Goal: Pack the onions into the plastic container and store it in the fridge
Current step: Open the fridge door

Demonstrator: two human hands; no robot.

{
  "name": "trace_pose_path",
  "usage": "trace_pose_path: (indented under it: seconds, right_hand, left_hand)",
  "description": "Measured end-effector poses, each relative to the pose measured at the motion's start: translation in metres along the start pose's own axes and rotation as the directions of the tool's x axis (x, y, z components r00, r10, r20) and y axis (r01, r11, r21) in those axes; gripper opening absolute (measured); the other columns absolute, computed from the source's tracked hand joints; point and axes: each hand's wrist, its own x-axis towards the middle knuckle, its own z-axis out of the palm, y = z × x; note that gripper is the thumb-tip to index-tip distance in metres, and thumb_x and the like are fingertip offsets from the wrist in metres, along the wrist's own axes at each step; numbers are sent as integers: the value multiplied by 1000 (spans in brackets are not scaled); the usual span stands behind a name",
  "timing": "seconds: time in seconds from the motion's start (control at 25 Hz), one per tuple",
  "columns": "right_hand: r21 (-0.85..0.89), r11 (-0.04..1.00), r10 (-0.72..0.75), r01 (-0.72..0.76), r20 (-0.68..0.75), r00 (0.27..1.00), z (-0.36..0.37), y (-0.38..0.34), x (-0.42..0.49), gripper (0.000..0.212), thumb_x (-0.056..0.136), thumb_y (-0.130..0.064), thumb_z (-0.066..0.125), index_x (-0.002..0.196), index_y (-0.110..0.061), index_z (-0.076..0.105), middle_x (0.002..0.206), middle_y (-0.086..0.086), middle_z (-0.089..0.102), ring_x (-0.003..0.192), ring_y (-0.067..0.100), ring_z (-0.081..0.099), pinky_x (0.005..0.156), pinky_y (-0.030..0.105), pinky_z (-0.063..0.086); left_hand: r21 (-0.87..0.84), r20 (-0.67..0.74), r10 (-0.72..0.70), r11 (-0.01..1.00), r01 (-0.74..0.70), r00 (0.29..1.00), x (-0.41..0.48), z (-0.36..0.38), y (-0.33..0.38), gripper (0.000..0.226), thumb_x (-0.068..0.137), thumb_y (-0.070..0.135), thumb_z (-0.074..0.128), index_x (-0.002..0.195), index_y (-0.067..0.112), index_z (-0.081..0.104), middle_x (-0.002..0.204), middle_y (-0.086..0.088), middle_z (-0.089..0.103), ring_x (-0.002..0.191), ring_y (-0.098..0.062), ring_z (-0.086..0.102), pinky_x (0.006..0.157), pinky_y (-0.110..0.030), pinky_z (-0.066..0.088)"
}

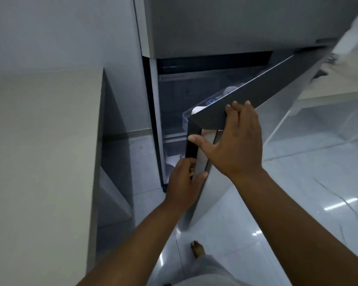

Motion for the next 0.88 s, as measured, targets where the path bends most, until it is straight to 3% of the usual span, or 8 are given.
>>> trace_pose_path:
  seconds: [0.12,0.24,0.32,0.44,0.52,0.68,0.76,0.88]
  right_hand:
    - [1,997,76,-76,-58,995,-35,30,-38,108,67,-89,43,135,-5,45,146,15,46,142,32,34,112,51,37]
    - [6,992,123,-123,-100,987,-72,66,-74,98,72,-79,52,137,-5,46,147,13,46,141,28,36,111,49,40]
    - [21,992,127,-125,-160,979,-90,89,-97,87,78,-67,58,136,-3,50,145,14,49,139,29,40,109,50,42]
    - [-7,994,107,-113,-265,958,-112,128,-129,68,85,-50,59,130,1,56,139,18,54,134,32,46,106,52,45]
    - [-61,994,62,-87,-329,942,-126,157,-144,56,90,-38,58,125,4,59,135,21,57,131,35,49,104,53,46]
    - [-180,977,27,-113,-420,907,-153,215,-169,38,96,-20,50,122,5,61,130,22,60,129,34,51,109,52,40]
    - [-212,962,57,-171,-457,888,-165,242,-178,36,100,-17,44,123,4,60,131,21,60,129,33,51,111,50,38]
    - [-245,933,110,-262,-500,859,-185,282,-184,44,105,-24,33,124,5,60,131,22,60,130,34,51,108,51,41]
  left_hand:
    - [-1,211,81,997,-82,974,-44,27,21,35,86,40,62,115,20,56,108,6,57,98,-8,58,87,-25,52]
    - [-30,417,194,979,-200,888,-68,42,52,27,86,38,62,103,17,65,98,0,66,89,-9,62,81,-31,55]
    - [-84,404,351,934,-347,845,-67,46,69,19,88,28,65,93,11,71,85,-2,70,79,-8,63,73,-28,54]
    - [-59,197,532,845,-532,823,-53,59,97,16,88,24,65,87,9,69,83,1,67,76,-3,57,72,-14,49]
    - [-5,176,584,805,-593,792,-39,77,117,23,88,28,64,100,9,65,98,-2,63,90,-4,54,82,-8,43]
    - [106,502,577,698,-708,644,-23,136,140,53,90,38,61,132,9,51,140,-9,50,133,-19,40,110,-23,30]
    - [111,587,572,644,-757,573,-25,169,145,58,90,41,60,137,9,48,146,-8,46,141,-18,31,114,-31,30]
    - [96,630,620,534,-840,467,-33,218,154,64,90,41,61,143,11,40,151,-6,40,145,-16,21,116,-30,20]
